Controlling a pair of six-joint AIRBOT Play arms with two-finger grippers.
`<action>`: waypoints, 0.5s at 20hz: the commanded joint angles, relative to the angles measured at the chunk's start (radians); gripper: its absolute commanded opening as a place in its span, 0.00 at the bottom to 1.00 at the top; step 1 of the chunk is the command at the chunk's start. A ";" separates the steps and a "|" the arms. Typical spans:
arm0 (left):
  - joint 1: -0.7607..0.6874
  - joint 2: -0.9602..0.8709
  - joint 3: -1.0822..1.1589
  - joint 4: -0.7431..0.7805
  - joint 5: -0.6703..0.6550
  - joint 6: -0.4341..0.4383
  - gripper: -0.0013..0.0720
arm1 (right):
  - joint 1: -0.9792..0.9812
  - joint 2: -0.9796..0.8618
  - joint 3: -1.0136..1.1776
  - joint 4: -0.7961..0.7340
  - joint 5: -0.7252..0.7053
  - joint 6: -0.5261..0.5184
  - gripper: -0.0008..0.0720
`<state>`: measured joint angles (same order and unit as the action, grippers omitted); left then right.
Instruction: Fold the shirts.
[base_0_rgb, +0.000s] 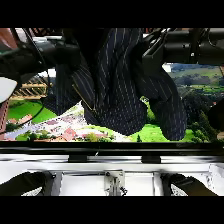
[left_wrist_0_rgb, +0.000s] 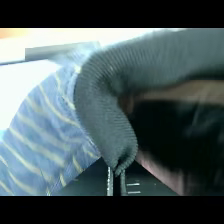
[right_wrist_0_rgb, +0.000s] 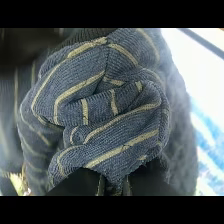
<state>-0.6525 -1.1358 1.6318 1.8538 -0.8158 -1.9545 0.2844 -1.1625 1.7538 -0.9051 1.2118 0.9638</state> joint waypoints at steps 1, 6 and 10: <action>0.031 -0.006 0.105 -0.003 0.107 -0.014 0.11 | 0.052 -0.003 -0.001 -0.058 0.062 -0.001 0.15; -0.034 -0.003 0.268 -0.083 0.048 0.114 0.11 | 0.174 -0.056 0.000 -0.099 -0.127 0.001 0.15; -0.128 0.003 0.285 -0.082 -0.303 0.222 0.11 | 0.164 -0.063 0.000 -0.110 -0.311 0.023 0.15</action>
<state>-0.7250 -1.1355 1.8896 1.7912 -0.8909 -1.8236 0.4404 -1.2171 1.7523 -1.0004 1.0466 0.9672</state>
